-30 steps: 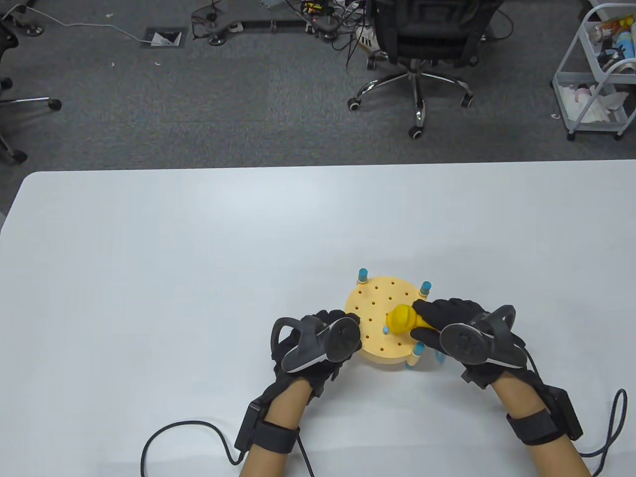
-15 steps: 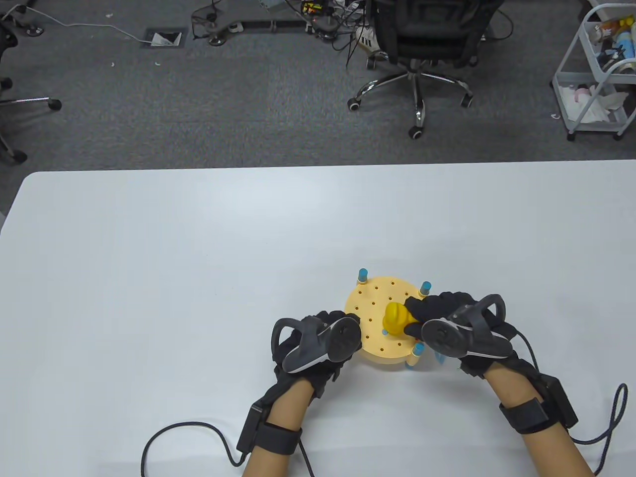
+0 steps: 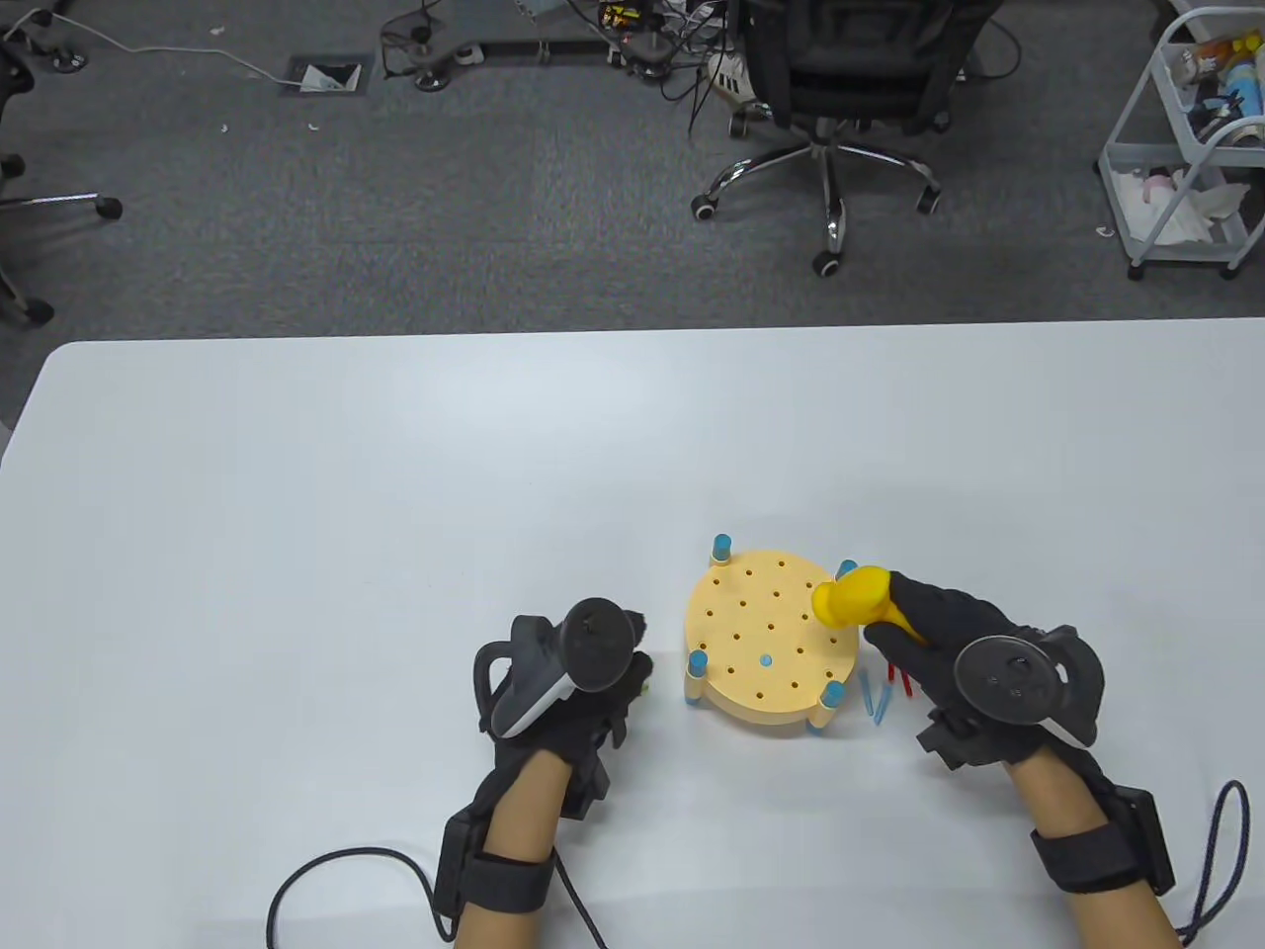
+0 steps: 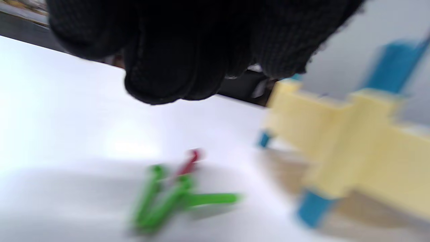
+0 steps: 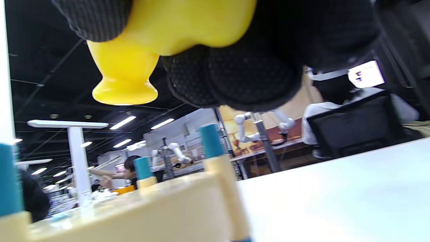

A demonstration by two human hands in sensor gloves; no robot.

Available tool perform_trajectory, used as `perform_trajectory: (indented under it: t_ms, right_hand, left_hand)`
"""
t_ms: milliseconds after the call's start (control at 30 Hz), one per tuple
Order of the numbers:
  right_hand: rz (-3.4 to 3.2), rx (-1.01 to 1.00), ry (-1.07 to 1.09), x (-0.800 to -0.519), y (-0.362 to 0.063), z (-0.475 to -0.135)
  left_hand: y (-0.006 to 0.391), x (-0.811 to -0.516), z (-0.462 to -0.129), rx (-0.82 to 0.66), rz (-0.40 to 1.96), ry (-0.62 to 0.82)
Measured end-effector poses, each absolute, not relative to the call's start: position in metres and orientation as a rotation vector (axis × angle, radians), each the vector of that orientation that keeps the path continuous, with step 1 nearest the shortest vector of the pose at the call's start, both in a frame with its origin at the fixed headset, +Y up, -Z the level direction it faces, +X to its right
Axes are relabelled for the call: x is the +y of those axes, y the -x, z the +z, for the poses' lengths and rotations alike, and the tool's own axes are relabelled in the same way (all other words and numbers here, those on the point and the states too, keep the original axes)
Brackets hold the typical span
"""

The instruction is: Hammer toy nails into tap bench

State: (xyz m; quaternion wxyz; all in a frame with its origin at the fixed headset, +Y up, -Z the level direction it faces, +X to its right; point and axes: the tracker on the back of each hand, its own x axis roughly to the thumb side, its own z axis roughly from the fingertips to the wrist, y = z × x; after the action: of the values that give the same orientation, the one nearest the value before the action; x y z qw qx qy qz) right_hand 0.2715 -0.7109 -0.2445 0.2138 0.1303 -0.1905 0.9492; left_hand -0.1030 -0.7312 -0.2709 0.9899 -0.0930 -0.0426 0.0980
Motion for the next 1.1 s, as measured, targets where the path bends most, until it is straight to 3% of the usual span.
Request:
perform_trajectory:
  t_ms: [67,267,767,967,1100]
  right_hand:
    - [2.636,-0.520,-0.311,-0.715,-0.283,-0.244]
    - [2.667,-0.533,-0.232,-0.716,-0.297,-0.244]
    - [2.731,-0.524,-0.237,-0.718,-0.294,-0.244]
    - [2.752,-0.519,-0.236,-0.719,-0.293,-0.244]
    - [2.760,-0.531,-0.220,-0.718,-0.295,-0.244]
  left_hand:
    - [0.103,-0.743,-0.275,-0.016,0.061,0.240]
    - [0.087,-0.766,-0.283,0.068,-0.077,0.202]
    - [0.079,-0.772,-0.284,0.197,-0.202,0.257]
    - [0.085,-0.771,-0.280,0.216,-0.104,0.266]
    - [0.110,-0.757,-0.278,0.235,0.173,0.273]
